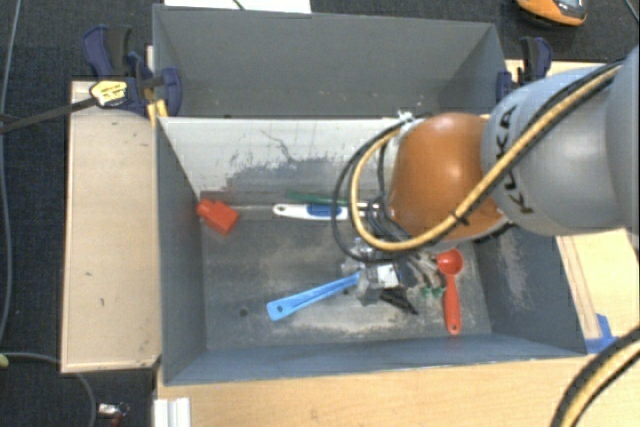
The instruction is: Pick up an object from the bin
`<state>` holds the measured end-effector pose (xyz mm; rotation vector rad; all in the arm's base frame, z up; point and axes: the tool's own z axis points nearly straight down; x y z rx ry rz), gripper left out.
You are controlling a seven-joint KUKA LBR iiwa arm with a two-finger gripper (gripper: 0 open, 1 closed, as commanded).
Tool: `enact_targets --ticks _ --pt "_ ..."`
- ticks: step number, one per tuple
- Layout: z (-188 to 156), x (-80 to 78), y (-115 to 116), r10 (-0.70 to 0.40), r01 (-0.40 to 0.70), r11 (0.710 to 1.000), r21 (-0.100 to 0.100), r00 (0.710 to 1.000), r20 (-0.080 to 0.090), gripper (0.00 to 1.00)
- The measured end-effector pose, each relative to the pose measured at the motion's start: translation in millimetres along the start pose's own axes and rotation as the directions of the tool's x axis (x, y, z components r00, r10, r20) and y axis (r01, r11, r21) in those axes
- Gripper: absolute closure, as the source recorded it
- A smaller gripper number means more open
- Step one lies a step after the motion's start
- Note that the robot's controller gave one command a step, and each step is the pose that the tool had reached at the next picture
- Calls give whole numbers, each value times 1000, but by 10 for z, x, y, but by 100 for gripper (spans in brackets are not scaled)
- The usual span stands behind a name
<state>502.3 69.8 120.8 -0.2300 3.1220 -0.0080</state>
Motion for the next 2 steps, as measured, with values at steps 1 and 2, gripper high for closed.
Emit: enact_targets --ticks 1,2 --pt "-151 -1 -1 3 -3 1000 0 1000 0 100" --pt "-430 2 -2 7 -7 1000 0 1000 -2 100"
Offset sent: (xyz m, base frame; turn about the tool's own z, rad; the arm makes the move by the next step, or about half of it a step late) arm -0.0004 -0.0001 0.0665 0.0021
